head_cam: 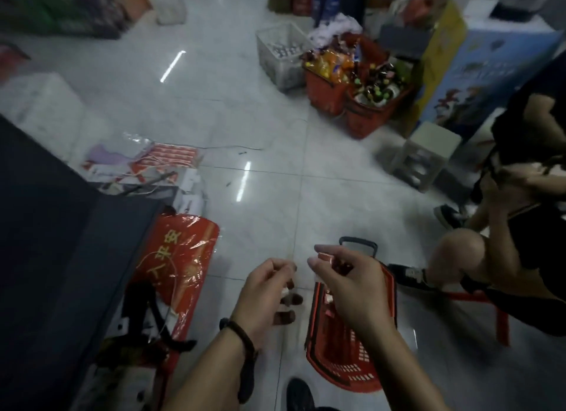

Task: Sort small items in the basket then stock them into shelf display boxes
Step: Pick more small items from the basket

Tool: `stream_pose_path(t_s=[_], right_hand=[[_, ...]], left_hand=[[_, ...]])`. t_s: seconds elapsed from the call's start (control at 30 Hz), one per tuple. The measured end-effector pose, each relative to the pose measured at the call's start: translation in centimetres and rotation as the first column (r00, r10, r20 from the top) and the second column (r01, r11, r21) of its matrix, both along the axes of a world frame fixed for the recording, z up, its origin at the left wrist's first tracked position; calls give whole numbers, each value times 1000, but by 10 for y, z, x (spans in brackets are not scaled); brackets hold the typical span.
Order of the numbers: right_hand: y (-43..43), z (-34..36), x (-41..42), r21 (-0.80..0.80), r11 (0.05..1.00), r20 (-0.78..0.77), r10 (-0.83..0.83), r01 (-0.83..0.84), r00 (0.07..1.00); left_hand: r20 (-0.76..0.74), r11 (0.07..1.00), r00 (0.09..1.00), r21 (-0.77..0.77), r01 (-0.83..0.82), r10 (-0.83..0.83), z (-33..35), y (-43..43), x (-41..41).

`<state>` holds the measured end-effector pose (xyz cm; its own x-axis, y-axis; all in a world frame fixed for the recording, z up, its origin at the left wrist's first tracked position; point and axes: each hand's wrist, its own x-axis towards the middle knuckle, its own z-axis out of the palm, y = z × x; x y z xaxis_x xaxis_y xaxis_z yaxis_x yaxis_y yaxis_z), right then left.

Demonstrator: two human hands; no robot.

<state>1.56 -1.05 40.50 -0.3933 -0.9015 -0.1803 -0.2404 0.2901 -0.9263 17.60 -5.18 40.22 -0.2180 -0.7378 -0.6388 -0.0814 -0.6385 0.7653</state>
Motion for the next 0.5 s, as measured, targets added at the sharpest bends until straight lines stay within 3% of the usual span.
stream_pose_path(t_s=[0.23, 0.37, 0.5], right_hand=[[-1, 58, 89, -113, 984, 434, 174, -138, 884], [9, 88, 158, -181, 942, 451, 334, -281, 828], [21, 104, 241, -247, 869, 327, 492, -430, 807]], left_hand=[[-21, 963, 974, -146, -226, 225, 62, 51, 88], [-11, 908, 956, -312, -281, 292, 92, 74, 151], [24, 831, 916, -431, -352, 401, 112, 107, 237]])
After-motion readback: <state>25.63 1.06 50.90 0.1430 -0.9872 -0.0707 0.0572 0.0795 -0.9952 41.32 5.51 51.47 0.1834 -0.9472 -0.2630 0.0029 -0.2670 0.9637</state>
